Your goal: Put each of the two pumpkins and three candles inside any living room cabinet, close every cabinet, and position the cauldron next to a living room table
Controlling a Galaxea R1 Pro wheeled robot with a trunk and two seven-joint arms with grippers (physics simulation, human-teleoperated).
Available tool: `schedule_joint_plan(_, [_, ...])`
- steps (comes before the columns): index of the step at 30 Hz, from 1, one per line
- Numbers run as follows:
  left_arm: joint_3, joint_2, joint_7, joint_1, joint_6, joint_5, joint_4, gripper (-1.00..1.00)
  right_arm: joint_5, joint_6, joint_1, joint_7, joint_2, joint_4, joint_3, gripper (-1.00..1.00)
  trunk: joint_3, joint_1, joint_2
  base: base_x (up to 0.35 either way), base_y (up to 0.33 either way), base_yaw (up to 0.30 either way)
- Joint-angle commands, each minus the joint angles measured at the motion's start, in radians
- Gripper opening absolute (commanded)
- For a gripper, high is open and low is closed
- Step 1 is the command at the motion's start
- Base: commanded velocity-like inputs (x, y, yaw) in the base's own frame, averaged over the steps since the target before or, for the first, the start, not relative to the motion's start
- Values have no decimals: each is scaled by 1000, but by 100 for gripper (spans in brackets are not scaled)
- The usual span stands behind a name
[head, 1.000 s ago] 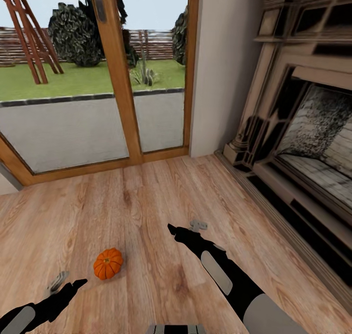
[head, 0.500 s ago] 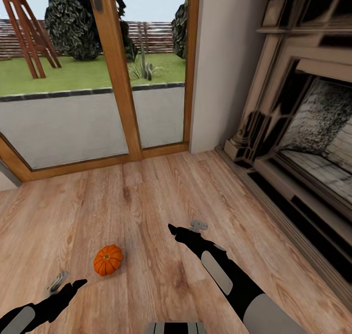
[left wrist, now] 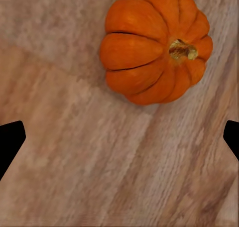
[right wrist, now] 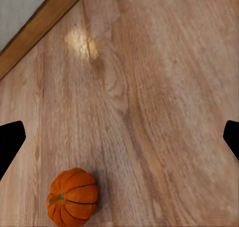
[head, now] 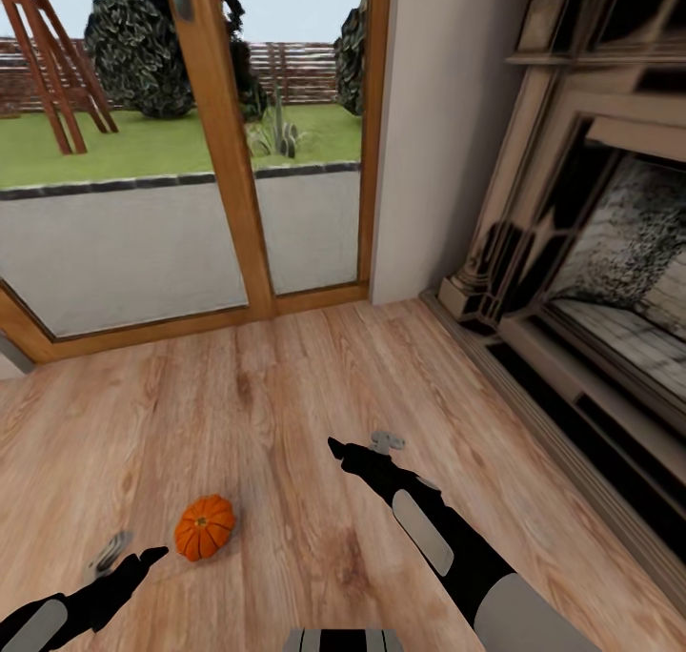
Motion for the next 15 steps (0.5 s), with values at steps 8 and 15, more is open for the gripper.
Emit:
schedule_joint_plan(8, [-5, 5, -1, -1, 0, 7, 1, 100, -7, 3, 0, -1, 0, -2, 0, 100, -1, 0, 0, 158, 46, 0])
schedule_joint_plan(15, [-5, 7, -2, -1, 0, 7, 1, 100, -7, 3, 0, 0, 0, 0, 0, 100, -1, 0, 0, 126, 83, 0])
